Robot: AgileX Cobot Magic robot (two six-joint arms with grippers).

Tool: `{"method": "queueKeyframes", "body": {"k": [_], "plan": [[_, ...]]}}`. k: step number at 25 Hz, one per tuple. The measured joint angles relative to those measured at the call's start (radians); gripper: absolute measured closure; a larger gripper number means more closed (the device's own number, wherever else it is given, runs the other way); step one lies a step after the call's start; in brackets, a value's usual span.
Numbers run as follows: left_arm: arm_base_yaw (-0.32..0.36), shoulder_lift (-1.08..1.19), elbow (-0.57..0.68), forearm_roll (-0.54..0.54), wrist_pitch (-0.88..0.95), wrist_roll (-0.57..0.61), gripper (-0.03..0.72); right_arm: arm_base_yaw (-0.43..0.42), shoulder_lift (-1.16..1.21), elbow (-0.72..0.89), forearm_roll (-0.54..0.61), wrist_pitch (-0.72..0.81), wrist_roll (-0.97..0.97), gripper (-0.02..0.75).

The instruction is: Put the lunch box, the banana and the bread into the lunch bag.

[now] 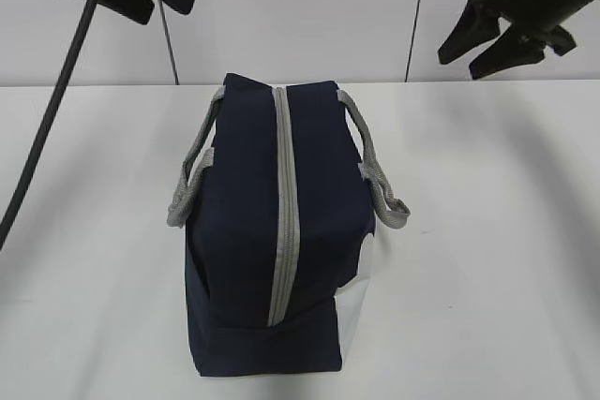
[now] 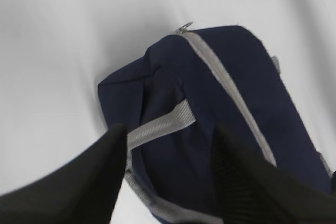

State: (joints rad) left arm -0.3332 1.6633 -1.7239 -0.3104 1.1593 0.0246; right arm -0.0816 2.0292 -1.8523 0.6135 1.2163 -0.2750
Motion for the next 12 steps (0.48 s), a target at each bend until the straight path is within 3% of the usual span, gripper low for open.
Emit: {"method": "queueKeyframes", "body": {"k": [6,12], "plan": [[0.0,-0.042,0.002,0.132,0.085,-0.069,0.319,0.0,-0.139,0.007,-0.099,0.008,0.105,0.315],[0.0,-0.123,0.002,0.277,0.098,-0.159,0.33,0.0,-0.321,0.136,-0.171,0.016,0.138,0.315]]}}
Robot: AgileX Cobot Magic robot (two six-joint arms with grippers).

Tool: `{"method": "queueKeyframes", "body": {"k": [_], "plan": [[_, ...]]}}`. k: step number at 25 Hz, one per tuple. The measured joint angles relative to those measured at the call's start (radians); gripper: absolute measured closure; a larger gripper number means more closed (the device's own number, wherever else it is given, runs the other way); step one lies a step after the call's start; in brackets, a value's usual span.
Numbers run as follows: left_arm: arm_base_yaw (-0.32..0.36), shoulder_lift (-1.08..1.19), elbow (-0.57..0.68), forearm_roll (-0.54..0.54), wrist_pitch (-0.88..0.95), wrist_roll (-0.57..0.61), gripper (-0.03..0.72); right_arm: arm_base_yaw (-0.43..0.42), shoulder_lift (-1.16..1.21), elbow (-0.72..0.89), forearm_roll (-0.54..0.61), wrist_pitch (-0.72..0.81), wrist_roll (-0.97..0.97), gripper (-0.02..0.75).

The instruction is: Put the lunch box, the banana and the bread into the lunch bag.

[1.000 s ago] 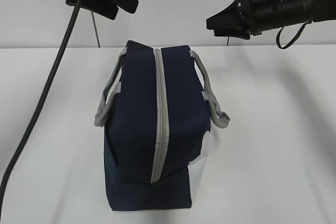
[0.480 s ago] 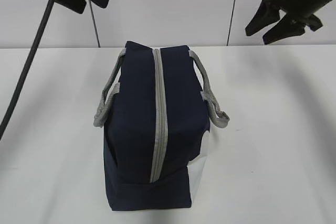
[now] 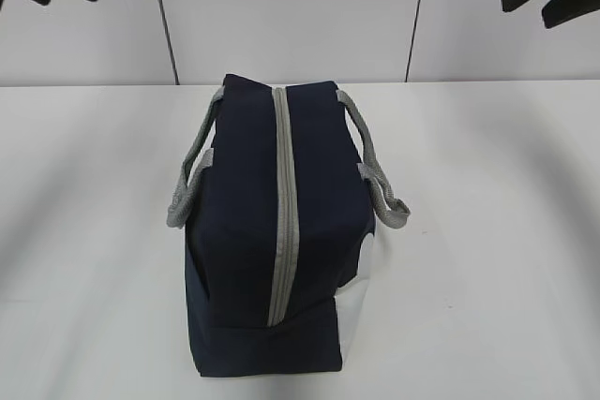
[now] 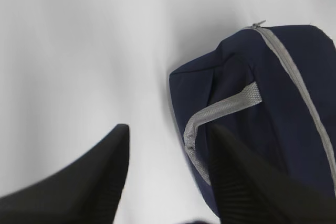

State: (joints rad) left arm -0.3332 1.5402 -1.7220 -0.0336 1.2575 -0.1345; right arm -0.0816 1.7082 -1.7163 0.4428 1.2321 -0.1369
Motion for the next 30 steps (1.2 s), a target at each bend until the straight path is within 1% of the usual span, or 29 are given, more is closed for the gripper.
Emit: {"method": "queueKeyframes", "body": {"k": [3,7,9,11,14,23,28,30], "plan": [[0.0,-0.042,0.0,0.011,0.002,-0.015,0.33,0.0,-0.074,0.073,-0.021,0.004,0.002,0.315],[0.0,-0.094,0.001,0.011,0.004,-0.023,0.33,0.0,-0.231,0.231,-0.056,0.007,0.003,0.315],[0.0,-0.126,0.017,0.011,0.004,-0.026,0.33,0.0,-0.303,0.297,-0.078,0.009,0.003,0.315],[0.0,-0.165,0.059,0.011,0.003,-0.027,0.33,0.0,-0.363,0.349,-0.09,-0.004,0.004,0.315],[0.0,-0.233,0.16,0.011,0.003,-0.029,0.33,0.0,-0.453,0.424,-0.1,-0.033,0.004,0.315],[0.0,-0.533,0.564,0.016,0.003,-0.031,0.33,0.0,-0.699,0.66,-0.127,-0.065,0.004,0.315],[0.0,-0.718,0.734,0.025,0.003,-0.032,0.33,0.0,-0.823,0.821,-0.144,-0.072,0.004,0.315],[0.0,-0.801,0.794,0.039,0.003,-0.043,0.33,0.0,-0.839,0.867,-0.151,-0.075,0.004,0.315]]}}
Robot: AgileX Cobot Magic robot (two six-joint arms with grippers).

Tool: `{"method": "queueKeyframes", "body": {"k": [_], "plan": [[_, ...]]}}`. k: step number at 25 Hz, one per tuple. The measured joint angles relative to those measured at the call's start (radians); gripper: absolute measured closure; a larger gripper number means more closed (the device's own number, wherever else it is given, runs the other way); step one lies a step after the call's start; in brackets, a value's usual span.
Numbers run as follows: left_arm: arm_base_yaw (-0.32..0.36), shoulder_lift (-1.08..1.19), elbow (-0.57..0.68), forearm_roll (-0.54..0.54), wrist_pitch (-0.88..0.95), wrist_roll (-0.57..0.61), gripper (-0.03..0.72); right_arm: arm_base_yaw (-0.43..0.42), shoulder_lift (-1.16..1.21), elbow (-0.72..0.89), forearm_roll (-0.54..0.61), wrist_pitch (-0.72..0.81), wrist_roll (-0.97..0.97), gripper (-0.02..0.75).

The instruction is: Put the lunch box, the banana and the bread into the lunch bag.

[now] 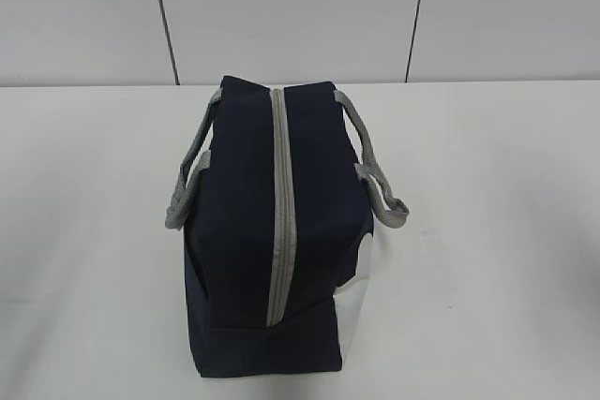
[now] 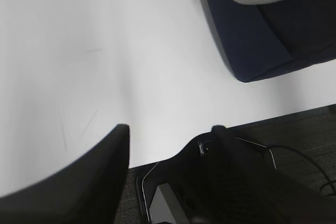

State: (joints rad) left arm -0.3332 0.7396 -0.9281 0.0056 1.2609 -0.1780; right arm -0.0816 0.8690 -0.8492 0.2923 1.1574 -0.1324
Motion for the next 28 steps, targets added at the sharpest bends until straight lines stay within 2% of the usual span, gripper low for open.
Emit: {"method": "queueKeyframes", "body": {"k": [9,16,22,28], "plan": [[0.0,-0.296,0.203,0.051,0.003,-0.025,0.331,0.0,-0.196,0.18,-0.01,-0.019,0.0,0.315],[0.0,-0.449,0.327,0.066,-0.008,-0.025,0.332,0.0,-0.266,0.195,-0.046,-0.019,0.005,0.315],[0.0,-0.527,0.369,0.075,-0.057,-0.006,0.332,0.0,-0.404,0.196,-0.138,-0.019,0.056,0.315],[0.0,-0.533,0.388,0.079,-0.111,0.011,0.333,0.007,-0.55,0.208,-0.149,-0.011,-0.001,0.315]]}}
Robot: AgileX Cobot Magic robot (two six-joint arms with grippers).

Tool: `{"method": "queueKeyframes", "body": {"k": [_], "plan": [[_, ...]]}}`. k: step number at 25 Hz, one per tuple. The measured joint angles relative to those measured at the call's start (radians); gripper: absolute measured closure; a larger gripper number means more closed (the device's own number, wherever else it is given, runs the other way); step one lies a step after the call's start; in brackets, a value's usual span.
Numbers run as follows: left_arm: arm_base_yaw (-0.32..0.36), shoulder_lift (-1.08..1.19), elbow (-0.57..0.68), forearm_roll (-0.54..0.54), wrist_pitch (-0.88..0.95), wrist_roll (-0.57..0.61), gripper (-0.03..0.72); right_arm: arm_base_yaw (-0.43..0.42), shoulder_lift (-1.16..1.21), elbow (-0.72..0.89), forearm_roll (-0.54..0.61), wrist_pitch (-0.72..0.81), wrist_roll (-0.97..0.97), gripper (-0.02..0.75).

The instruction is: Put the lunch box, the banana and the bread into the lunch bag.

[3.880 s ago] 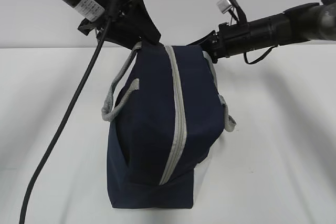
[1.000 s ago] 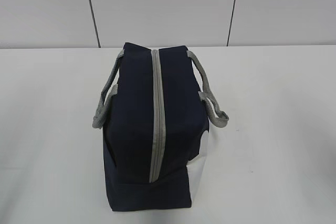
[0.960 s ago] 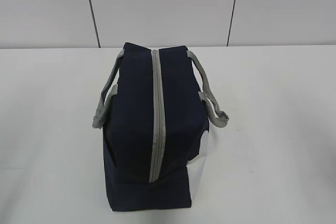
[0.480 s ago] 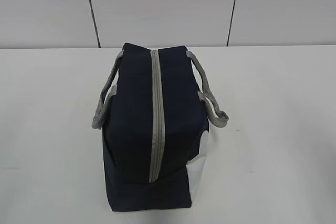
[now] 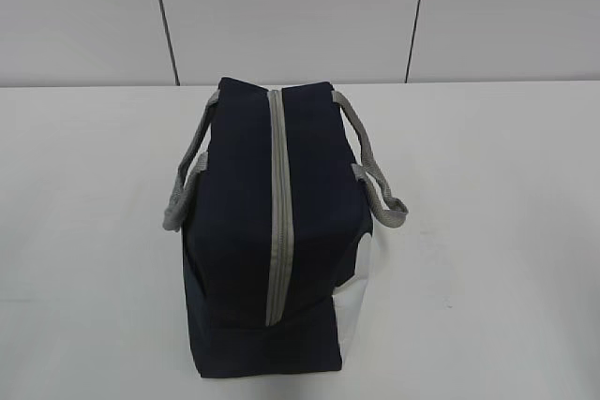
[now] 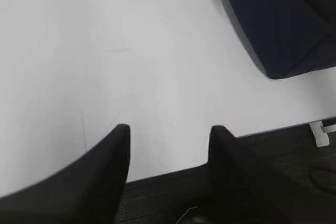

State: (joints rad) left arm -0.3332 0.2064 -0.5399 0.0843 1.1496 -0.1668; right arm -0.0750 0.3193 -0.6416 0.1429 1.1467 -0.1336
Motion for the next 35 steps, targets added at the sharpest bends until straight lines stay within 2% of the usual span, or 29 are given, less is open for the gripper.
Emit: {"method": "queueKeyframes", "body": {"k": [11,35], "plan": [[-0.002,0.0,0.016,0.014,-0.039,0.002,0.333,0.0,-0.182,0.137,-0.085,0.013,-0.019,0.315],[0.002,0.0,0.016,0.014,-0.041,0.017,0.334,0.0,-0.183,0.141,-0.089,-0.006,-0.019,0.315]]}}
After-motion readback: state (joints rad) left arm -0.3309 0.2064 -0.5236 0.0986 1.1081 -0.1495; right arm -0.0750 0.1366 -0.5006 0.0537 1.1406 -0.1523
